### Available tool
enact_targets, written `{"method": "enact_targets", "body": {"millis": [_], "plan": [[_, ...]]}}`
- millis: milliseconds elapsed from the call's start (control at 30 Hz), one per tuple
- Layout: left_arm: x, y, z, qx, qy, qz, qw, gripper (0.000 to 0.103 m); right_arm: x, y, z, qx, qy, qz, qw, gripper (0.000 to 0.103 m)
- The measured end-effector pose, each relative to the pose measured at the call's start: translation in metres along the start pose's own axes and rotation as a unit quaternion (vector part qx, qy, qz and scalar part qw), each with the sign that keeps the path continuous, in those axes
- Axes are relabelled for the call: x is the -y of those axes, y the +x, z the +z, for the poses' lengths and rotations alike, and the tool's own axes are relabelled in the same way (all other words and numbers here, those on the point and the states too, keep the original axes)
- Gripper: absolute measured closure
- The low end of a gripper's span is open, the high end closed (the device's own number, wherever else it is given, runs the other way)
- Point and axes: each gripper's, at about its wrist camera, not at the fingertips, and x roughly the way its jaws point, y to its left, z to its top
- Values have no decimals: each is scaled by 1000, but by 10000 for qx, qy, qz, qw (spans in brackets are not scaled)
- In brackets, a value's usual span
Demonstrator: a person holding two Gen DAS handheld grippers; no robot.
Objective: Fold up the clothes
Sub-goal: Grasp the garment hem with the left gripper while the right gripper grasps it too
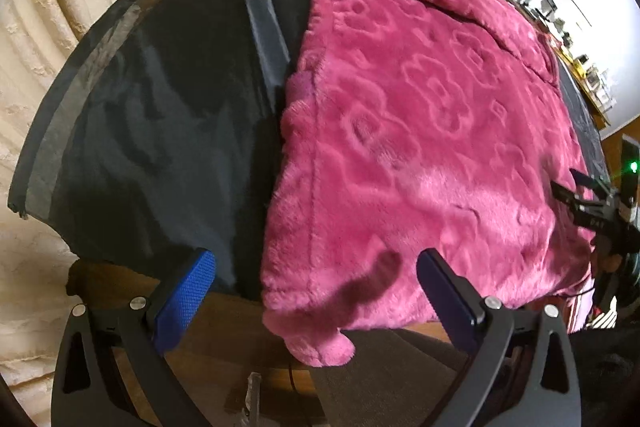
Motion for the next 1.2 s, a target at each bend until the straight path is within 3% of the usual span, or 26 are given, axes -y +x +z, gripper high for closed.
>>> {"method": "enact_targets", "body": {"millis": [100,267,400,767,967,1200], "plan": [[5,3,-4,-51,124,-23,9999,5,-2,-1,-3,12,8,-7,10000,1],[5,7,-7,-163,132,-129,9997,18,-8,-3,-6,23,20,-19,10000,1],[4,7,-7,-99,125,-140,9998,21,12,16,10,37,20,-14,10000,1],[19,-2,-4,41,364,132,9992,56,23,24,10,150,52,-13,9999,1],[31,1,1,12,382,263,9989,58,37,6,3,142,230,123,9996,1],[40,13,25,-113,444,279,9986,58,86,-32,-45,187,1063,241,9939,1]]}}
